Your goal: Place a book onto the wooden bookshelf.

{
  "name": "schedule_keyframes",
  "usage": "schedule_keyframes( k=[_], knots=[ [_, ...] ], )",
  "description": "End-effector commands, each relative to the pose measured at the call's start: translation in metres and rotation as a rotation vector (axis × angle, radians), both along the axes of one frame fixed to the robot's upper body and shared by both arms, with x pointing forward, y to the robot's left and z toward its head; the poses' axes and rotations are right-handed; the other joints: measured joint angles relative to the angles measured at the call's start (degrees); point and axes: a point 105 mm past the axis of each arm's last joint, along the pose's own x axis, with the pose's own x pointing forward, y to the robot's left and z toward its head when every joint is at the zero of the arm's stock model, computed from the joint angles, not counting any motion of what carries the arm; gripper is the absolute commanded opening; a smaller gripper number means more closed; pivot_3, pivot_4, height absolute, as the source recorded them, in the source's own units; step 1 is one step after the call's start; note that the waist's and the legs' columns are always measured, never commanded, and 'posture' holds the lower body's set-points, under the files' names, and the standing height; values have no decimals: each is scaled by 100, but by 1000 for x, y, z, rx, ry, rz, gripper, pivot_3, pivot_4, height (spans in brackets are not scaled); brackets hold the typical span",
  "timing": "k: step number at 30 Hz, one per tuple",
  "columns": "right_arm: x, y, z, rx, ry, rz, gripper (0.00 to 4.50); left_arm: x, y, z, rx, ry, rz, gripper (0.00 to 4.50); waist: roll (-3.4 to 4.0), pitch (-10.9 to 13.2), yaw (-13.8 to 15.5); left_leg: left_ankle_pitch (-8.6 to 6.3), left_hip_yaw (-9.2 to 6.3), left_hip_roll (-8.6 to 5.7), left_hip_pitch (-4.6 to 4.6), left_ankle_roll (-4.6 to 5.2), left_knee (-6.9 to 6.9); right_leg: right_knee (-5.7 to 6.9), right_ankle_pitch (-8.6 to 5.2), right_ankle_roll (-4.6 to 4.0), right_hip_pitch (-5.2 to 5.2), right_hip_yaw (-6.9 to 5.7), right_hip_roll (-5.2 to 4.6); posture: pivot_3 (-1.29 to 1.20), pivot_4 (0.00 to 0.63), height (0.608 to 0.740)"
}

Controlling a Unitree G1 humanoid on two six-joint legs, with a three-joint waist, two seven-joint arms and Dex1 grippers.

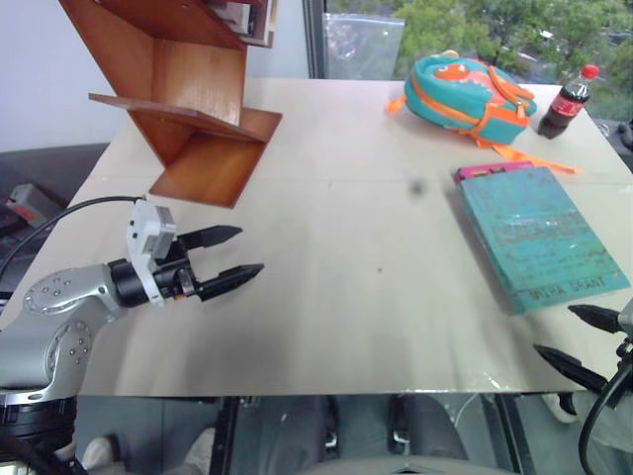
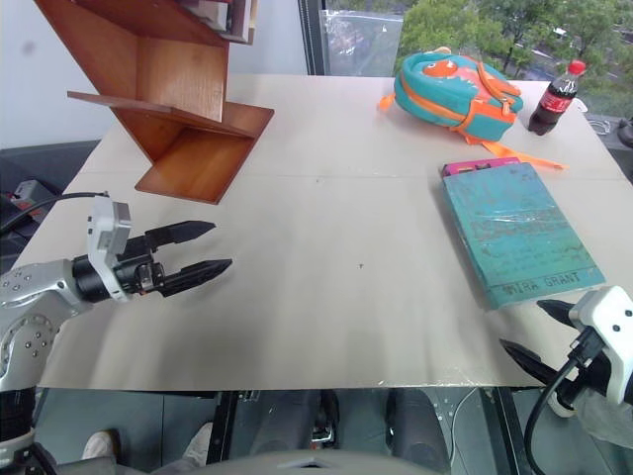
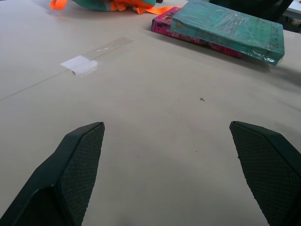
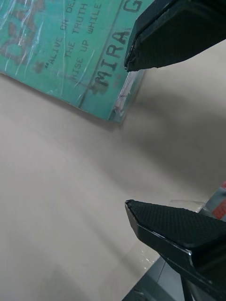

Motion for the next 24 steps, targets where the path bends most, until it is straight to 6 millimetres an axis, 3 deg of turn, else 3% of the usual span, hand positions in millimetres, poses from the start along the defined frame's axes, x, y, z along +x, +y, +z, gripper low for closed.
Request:
schedule_keyframes(
  k=[1,14,16,20,24],
  knots=[
    [6,-1,12,-21,-52,13,4461,-4,-2,13,-1,-46,-26,4500,0,0,0,0,0,0,0,0,0,0,0,0,0,0,0,0,150,740],
    [40,21,39,47,-163,-18,4461,-4,-35,29,-57,-106,-149,4500,3,2,2,1,-1,-3,-2,1,0,-5,9,-13,4,-3,2,0,150,740],
    [51,17,47,21,-209,-73,4461,-4,-44,30,-55,-119,-188,4500,3,2,1,1,0,-4,0,2,1,-4,7,-11,5,-3,10,0,150,740],
    [85,-16,64,-46,-271,-292,4461,-7,-63,30,-55,-135,-273,4500,2,2,-5,7,8,-6,0,12,1,0,12,-18,1,-3,19,0,150,740],
    [111,-40,79,15,-302,-437,3208,-8,-77,37,-92,-160,-312,4500,2,3,0,18,12,-7,-1,30,1,-1,16,-22,0,-7,29,0,150,740]
  ],
)
